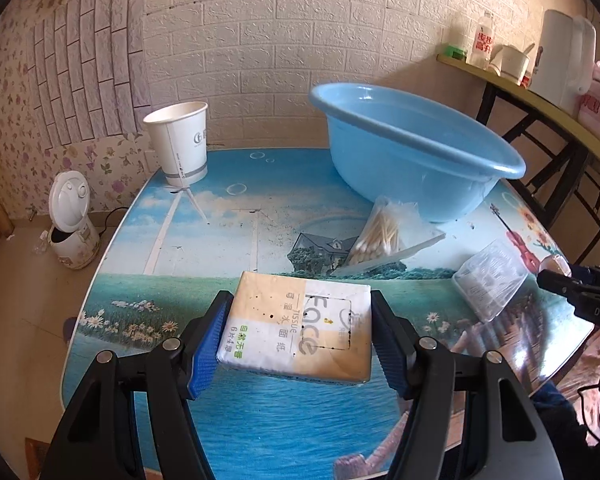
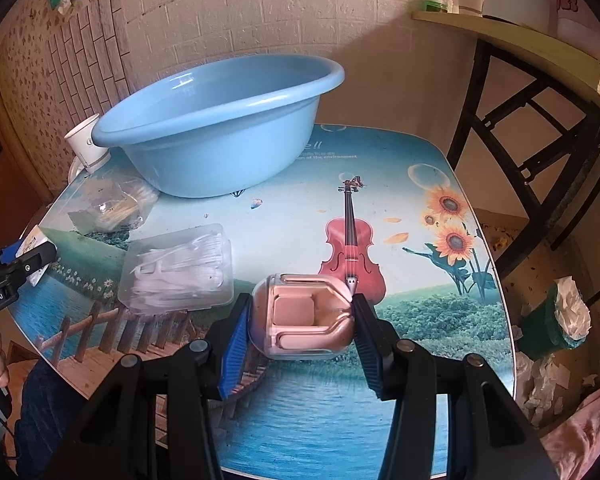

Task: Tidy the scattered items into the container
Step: 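Lift and carry the tissue pack and pink holder over the blue basin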

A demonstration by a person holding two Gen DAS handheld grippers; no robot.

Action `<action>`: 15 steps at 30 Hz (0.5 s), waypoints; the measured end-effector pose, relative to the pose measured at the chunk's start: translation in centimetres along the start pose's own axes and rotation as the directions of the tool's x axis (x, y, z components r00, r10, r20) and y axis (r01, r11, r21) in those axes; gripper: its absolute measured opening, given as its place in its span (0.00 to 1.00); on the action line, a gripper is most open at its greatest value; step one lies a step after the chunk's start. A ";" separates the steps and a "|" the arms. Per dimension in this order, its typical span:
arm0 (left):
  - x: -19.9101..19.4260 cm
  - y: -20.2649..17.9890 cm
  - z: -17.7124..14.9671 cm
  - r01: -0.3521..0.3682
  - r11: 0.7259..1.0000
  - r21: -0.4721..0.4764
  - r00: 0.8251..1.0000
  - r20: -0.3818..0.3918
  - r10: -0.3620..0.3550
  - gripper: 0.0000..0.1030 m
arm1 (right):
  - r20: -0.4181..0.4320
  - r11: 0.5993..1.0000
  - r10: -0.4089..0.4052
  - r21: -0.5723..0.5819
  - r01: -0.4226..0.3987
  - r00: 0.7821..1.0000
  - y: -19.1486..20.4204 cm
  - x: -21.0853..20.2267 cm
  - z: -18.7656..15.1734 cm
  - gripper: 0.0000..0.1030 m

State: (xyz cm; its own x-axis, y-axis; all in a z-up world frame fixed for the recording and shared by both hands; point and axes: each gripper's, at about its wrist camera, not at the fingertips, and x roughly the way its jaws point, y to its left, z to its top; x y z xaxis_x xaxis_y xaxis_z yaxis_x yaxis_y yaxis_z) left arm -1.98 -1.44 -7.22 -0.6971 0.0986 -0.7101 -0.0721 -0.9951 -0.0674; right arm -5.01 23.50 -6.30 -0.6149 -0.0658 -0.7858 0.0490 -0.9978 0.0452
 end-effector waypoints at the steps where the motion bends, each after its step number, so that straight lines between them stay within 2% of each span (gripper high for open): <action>1: -0.3 -0.1 0.0 -0.004 1.000 -0.004 1.000 0.003 0.004 0.62 | 0.002 1.000 0.003 0.002 -0.003 1.000 0.0 -0.2 0.0 0.49; 15: -4.0 -1.7 0.9 -0.025 0.999 -0.042 0.999 0.038 0.026 0.62 | 0.047 0.999 0.039 0.027 -0.040 0.998 0.8 -3.3 0.6 0.49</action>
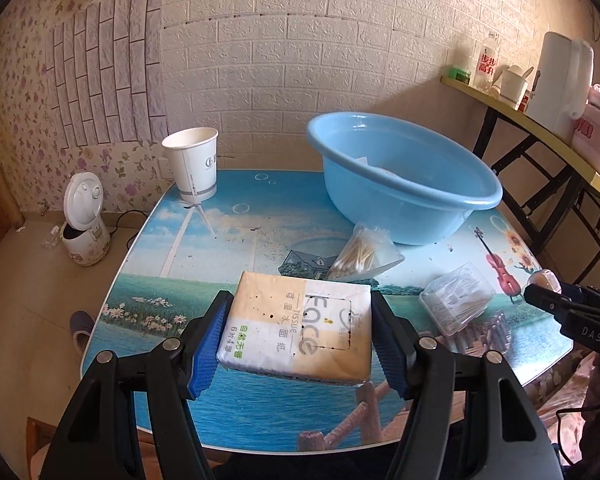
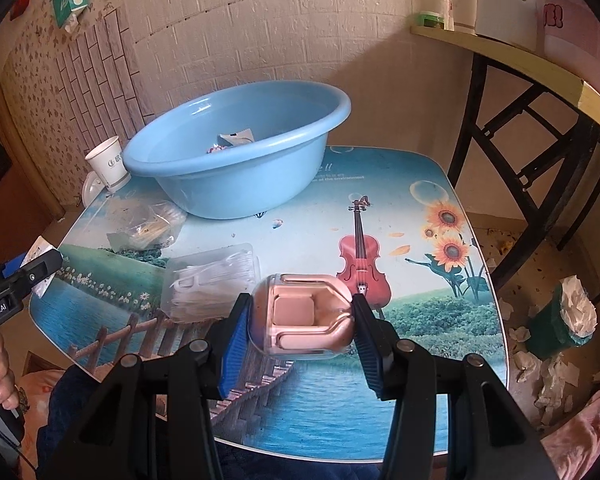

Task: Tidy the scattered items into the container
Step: 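Lift and carry the tissue pack and pink holder over the blue basin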

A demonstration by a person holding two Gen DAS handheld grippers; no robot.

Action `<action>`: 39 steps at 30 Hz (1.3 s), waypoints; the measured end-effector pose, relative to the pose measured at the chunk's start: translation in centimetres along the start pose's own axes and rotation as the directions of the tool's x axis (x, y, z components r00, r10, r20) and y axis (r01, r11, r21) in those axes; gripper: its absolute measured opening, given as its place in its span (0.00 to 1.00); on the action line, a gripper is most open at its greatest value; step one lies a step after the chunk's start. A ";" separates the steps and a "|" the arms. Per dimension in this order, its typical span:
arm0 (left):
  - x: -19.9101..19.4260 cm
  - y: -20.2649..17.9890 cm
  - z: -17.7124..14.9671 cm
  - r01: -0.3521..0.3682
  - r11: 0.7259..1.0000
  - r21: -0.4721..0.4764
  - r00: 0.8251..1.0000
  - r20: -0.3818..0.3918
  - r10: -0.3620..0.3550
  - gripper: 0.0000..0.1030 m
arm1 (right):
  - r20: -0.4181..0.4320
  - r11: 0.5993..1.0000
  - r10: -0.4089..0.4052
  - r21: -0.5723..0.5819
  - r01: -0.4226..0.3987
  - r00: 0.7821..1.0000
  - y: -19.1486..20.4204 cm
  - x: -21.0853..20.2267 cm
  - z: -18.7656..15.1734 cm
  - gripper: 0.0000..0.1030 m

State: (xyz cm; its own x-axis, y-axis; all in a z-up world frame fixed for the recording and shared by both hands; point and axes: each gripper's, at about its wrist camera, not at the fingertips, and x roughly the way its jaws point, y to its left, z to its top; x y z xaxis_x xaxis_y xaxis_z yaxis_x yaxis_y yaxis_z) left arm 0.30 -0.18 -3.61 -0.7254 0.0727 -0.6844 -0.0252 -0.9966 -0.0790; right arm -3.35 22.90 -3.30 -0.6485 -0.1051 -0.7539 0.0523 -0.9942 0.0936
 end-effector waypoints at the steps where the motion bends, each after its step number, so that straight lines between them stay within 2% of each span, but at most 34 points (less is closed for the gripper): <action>1: -0.3 -0.1 0.1 -0.001 1.000 -0.001 1.000 0.003 0.001 0.62 | 0.002 1.000 0.002 0.002 -0.002 1.000 0.1 -0.2 0.0 0.49; 7: -2.2 -1.1 1.6 0.030 1.000 0.010 0.999 0.032 -0.030 0.62 | 0.010 1.000 0.021 -0.003 -0.021 1.000 0.9 -1.6 0.4 0.49; 12: -3.4 -1.7 3.3 0.047 0.999 0.007 0.997 0.059 -0.047 0.62 | 0.047 0.999 0.035 -0.016 -0.034 0.998 1.5 -3.5 1.4 0.49; 18: -3.3 -2.7 5.1 0.046 0.999 0.003 0.997 0.055 -0.046 0.62 | 0.043 0.999 0.040 -0.029 -0.039 0.998 2.2 -4.5 3.3 0.49; 23: -2.8 -3.7 6.7 0.070 0.997 -0.018 0.996 0.056 -0.069 0.62 | 0.075 0.999 0.046 -0.029 -0.044 0.996 2.5 -5.4 5.7 0.49; 39: 3.0 -5.3 9.8 0.079 0.997 -0.006 0.997 0.024 -0.079 0.62 | 0.073 0.996 0.081 -0.054 -0.077 0.994 3.3 -0.8 11.5 0.49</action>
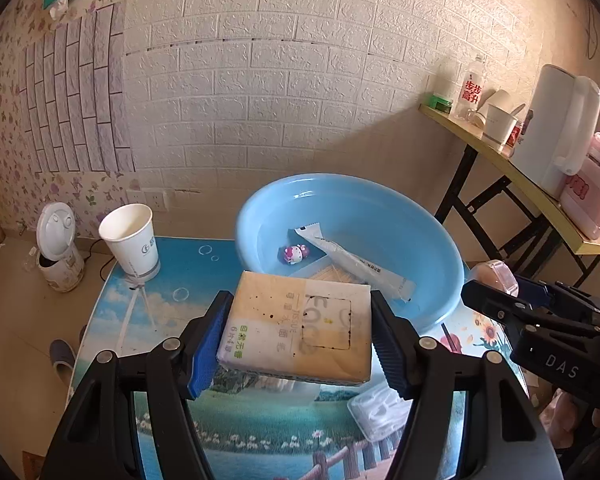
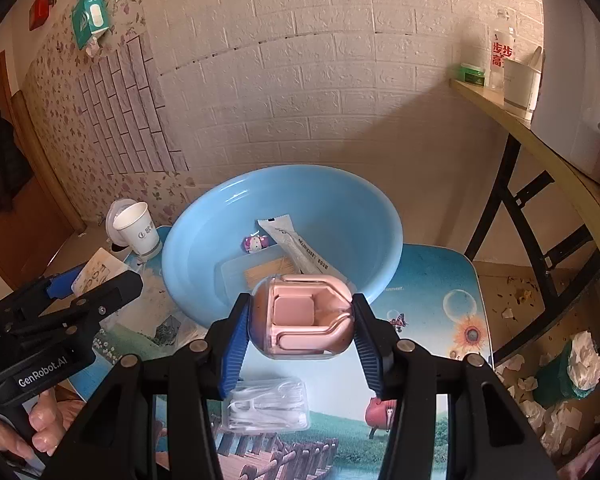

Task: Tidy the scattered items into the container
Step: 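Lift and carry the tissue pack and pink holder over the blue basin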

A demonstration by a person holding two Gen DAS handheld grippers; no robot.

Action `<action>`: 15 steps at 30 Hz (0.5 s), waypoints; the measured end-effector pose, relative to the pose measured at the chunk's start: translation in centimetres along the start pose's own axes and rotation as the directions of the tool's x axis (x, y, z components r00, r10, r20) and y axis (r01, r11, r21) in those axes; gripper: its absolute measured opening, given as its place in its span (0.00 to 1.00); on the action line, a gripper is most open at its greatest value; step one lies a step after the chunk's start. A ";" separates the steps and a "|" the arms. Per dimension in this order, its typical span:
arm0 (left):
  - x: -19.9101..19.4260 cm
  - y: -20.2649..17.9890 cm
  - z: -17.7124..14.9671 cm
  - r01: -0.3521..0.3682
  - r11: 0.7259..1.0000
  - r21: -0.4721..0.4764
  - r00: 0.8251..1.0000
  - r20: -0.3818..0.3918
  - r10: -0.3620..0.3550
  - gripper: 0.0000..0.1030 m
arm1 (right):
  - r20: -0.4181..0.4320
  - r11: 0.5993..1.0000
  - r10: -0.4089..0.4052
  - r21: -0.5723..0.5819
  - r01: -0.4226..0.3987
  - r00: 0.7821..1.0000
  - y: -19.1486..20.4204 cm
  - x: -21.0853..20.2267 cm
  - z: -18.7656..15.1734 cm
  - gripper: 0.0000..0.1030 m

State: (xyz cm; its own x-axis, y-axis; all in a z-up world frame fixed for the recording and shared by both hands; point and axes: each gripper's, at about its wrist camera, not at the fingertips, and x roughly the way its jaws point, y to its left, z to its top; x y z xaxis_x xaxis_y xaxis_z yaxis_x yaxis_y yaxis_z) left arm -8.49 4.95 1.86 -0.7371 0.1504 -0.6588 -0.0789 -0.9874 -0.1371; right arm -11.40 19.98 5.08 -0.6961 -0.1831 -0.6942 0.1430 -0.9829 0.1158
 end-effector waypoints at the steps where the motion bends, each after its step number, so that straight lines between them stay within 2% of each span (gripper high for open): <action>1: 0.5 0.0 0.2 0.005 1.000 -0.005 1.000 -0.001 -0.005 0.62 | -0.001 1.000 0.001 0.000 -0.001 1.000 -0.2 0.4 0.3 0.49; 9: 4.7 -0.8 2.1 0.047 0.999 -0.012 0.999 -0.012 -0.047 0.62 | -0.004 1.000 0.002 0.006 -0.001 1.000 -1.4 3.3 1.9 0.49; 12: 6.2 -0.7 2.7 0.083 0.996 -0.026 0.996 -0.024 -0.084 0.62 | -0.012 1.000 0.002 0.008 -0.002 1.000 -1.7 4.3 1.8 0.49; 15: 7.5 -0.9 3.0 0.089 0.996 -0.023 0.995 -0.036 -0.090 0.62 | -0.026 1.000 0.005 0.012 -0.005 1.000 -1.9 5.2 1.7 0.49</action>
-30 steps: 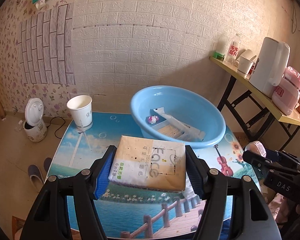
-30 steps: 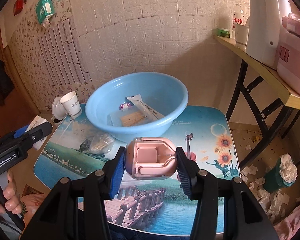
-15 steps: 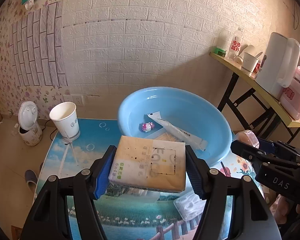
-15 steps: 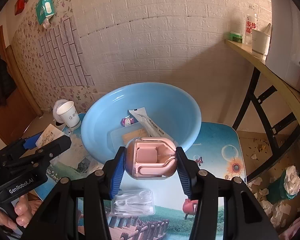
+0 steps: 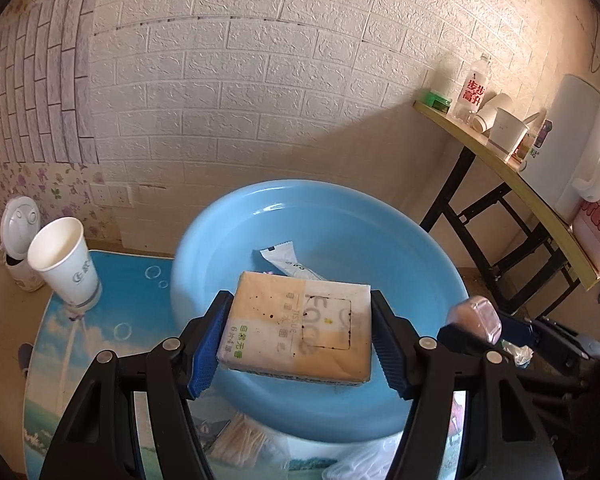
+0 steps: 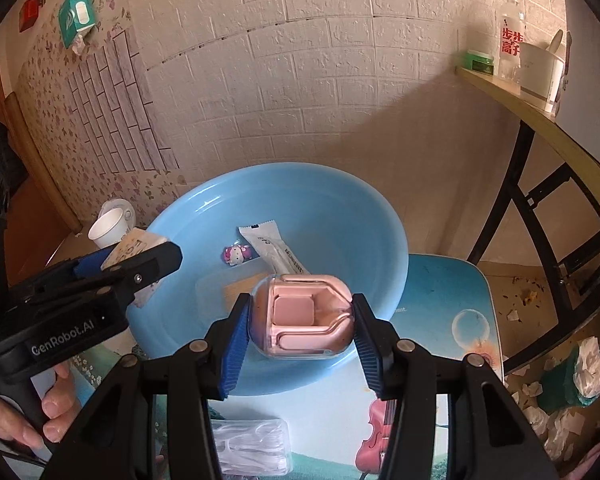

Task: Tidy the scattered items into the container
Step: 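Lift and carry the tissue pack and pink holder over the blue basin, then open both grippers to drop the tissue pack and pink holder into the basin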

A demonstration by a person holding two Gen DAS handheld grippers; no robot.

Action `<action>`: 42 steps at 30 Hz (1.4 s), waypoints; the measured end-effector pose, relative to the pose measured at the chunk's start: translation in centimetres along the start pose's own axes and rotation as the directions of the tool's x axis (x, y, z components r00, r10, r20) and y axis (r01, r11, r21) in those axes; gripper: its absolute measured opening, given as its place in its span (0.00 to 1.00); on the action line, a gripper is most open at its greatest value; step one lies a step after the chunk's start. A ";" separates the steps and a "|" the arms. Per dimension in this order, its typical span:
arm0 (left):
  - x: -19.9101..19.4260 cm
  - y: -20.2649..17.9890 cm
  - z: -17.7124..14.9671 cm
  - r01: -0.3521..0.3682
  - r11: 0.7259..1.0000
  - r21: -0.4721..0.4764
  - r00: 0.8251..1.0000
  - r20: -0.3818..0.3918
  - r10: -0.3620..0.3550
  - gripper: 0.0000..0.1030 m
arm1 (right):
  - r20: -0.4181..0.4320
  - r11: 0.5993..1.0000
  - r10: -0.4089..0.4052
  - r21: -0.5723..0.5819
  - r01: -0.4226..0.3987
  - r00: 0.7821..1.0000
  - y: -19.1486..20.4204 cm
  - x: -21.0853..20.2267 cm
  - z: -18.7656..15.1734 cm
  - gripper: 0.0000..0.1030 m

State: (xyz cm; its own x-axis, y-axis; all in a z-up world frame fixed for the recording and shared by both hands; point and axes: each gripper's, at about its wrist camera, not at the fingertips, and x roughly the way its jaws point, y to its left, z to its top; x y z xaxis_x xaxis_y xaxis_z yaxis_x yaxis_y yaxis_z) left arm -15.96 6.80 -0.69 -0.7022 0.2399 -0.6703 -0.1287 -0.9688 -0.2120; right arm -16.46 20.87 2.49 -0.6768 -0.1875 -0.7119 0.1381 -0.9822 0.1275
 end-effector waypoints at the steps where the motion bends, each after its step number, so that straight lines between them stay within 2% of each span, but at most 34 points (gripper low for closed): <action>1: 0.4 0.0 0.0 -0.002 1.000 0.003 1.000 -0.005 0.002 0.62 | -0.004 1.000 0.001 0.001 -0.001 1.000 -0.1 0.3 0.0 0.49; 7: 2.2 0.0 -0.7 0.014 1.000 -0.001 0.998 -0.056 -0.014 0.63 | -0.014 1.000 -0.009 -0.005 0.009 1.000 0.0 1.5 -0.3 0.49; 12: 2.5 -0.6 -1.2 -0.019 0.999 0.035 0.999 -0.041 0.021 0.62 | -0.022 1.000 -0.015 -0.016 0.015 1.000 0.4 2.3 -0.5 0.49; 15: 2.5 -0.4 -1.0 -0.008 1.000 0.028 0.999 -0.041 0.010 0.63 | -0.020 1.000 -0.018 -0.011 0.018 1.000 0.5 2.2 -0.6 0.49; 19: 2.5 -0.2 -0.5 -0.004 1.000 0.030 1.000 -0.029 0.005 0.72 | -0.020 1.000 -0.016 -0.009 0.016 1.000 0.4 2.3 -0.5 0.49; 28: 1.0 0.2 0.1 0.046 0.998 0.031 0.999 0.017 -0.047 0.75 | -0.022 1.000 -0.011 -0.011 0.011 1.000 0.6 2.4 -0.6 0.49; 31: 0.0 0.7 0.0 0.061 0.998 -0.004 0.998 0.022 -0.061 0.86 | -0.022 1.000 -0.009 -0.013 0.008 1.000 0.8 2.5 -0.6 0.49; 32: -0.4 0.9 -0.1 0.062 0.998 -0.015 0.998 0.031 -0.061 0.87 | -0.022 1.000 -0.009 -0.012 0.009 1.000 0.8 2.6 -0.6 0.49; 36: -1.9 0.9 -0.2 0.033 0.999 0.007 0.998 0.054 -0.033 0.88 | -0.026 1.000 -0.008 -0.005 0.007 1.000 1.1 3.1 -0.6 0.49; 39: -3.0 1.0 -0.1 0.021 1.000 0.023 0.997 0.078 -0.023 0.93 | -0.029 1.000 0.001 -0.005 -0.001 1.000 1.3 3.3 -0.6 0.49; 42: -3.9 1.3 -0.2 0.010 1.000 0.023 0.995 0.095 -0.012 0.94 | -0.006 1.000 0.014 0.014 -0.014 1.000 1.4 3.1 -0.6 0.49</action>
State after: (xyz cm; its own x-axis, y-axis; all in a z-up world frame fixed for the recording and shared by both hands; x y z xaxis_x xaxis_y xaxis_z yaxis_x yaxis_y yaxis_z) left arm -13.23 4.58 1.45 -0.7641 0.2449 -0.5968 -0.1519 -0.9674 -0.2025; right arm -17.90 18.97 0.01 -0.6703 -0.2012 -0.7143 0.1370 -0.9795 0.1473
